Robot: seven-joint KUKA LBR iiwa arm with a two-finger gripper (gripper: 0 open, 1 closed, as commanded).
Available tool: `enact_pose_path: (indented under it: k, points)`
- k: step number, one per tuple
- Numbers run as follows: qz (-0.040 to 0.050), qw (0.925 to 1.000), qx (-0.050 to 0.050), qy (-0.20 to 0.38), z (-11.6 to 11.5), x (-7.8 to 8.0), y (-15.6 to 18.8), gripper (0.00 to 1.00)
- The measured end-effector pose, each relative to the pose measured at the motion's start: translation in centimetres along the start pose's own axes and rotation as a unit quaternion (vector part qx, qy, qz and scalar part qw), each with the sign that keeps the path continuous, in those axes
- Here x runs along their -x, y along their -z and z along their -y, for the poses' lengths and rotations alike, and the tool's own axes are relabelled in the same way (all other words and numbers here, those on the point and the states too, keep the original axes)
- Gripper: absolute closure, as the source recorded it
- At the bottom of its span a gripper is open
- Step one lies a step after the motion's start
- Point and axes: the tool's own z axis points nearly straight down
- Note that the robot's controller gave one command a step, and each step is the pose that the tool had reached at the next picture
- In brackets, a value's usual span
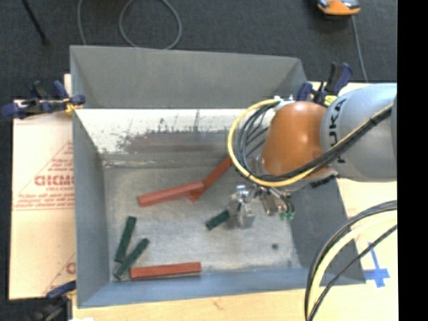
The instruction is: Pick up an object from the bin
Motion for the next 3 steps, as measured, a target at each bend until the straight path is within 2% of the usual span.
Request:
enact_pose_path:
  k: [1,2,3]
  points:
    - [0.0000,1.0000,0.000,-0.001,0.0,0.0,0.0,0.00]
    - [-0.0001,1.0000,0.000,-0.002,0.0,0.0,0.0,1.00]
    - [0.0045,0.9999,-0.002,-0.014,1.9,0.3,12.4,1.00]
